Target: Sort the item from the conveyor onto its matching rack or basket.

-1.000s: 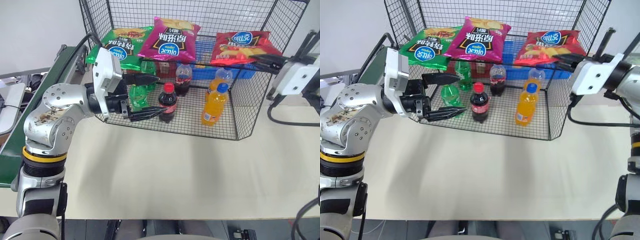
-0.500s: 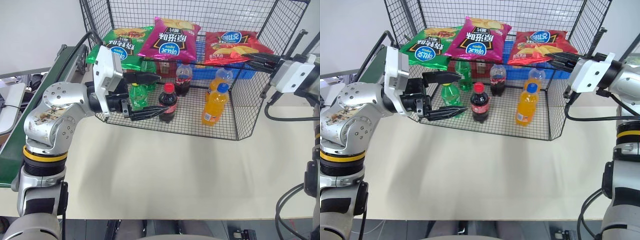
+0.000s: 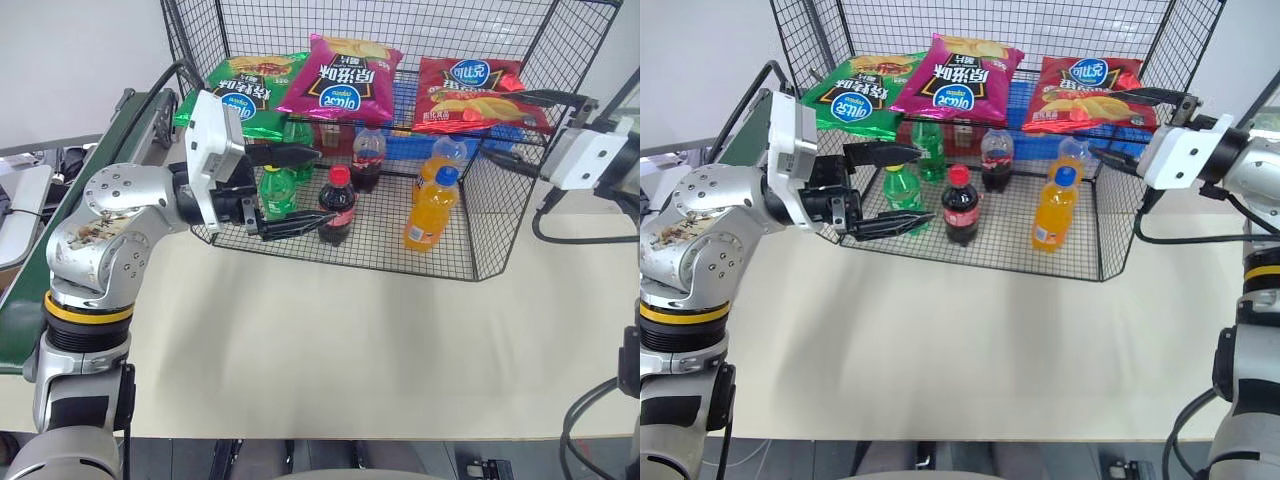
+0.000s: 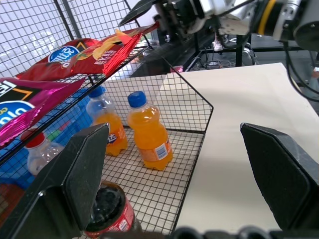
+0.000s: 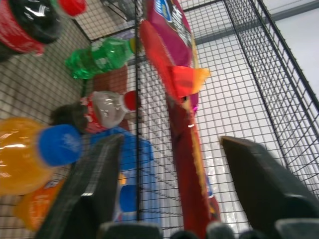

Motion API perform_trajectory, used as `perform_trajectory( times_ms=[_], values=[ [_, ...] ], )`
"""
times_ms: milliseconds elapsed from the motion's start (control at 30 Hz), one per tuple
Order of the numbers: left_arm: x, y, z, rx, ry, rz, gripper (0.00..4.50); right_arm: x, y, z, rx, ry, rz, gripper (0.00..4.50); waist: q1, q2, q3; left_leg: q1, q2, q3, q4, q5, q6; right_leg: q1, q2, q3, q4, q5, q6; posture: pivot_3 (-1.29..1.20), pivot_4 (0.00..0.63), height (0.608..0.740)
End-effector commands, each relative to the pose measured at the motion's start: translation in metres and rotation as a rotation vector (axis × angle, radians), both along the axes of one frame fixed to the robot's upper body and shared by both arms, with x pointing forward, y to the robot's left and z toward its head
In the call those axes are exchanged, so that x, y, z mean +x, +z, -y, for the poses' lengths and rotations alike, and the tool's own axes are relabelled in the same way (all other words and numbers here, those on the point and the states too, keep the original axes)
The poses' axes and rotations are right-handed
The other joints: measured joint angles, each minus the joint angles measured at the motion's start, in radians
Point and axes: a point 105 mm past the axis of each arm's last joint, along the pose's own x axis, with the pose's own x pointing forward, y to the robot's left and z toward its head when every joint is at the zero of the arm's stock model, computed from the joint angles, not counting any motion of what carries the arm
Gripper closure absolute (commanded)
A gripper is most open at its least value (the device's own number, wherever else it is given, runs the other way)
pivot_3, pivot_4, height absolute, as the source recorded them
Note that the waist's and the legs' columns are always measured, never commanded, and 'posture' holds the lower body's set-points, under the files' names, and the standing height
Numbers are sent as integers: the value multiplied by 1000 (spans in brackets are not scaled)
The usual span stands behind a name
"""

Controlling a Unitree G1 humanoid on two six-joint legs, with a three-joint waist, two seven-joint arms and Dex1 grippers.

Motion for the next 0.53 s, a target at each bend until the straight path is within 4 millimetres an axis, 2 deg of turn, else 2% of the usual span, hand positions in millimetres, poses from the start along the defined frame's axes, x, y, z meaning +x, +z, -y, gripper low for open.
perform_trajectory(
  times_ms=[33, 200, 300, 433, 533],
  values=[
    [1, 23, -9, -66, 49, 47, 0, -23, 28, -2, 64, 26, 81, 49, 2, 0, 0, 0, 0, 0, 0, 0, 0, 0, 0, 0, 0, 0, 0, 0, 150, 740],
    [13, 38, -25, -135, 172, 45, 0, -48, 49, -16, 197, -9, 85, 49, 2, 0, 0, -1, 1, -1, 0, 0, 0, 0, 0, 0, 2, 0, 0, 0, 150, 740],
    [19, 41, -34, -133, 234, 50, 0, -60, 61, -24, 315, -43, 82, 49, 2, 0, 0, 0, 1, -1, 0, 0, 0, 0, 0, -1, 2, 0, 0, 0, 150, 740],
    [24, 42, -41, -93, 304, 100, 0, -73, 60, -37, 412, -83, 74, 49, 8, 0, 0, -1, 0, -2, 0, 0, 0, 0, 0, -1, 1, 0, 0, 0, 150, 740],
    [23, 41, -39, -92, 281, 96, 0, -74, 54, -36, 461, -126, 62, 49, 12, 0, 0, -1, 0, -1, 0, 0, 0, 0, 0, -1, 0, 0, 1, 0, 150, 740]
  ],
)
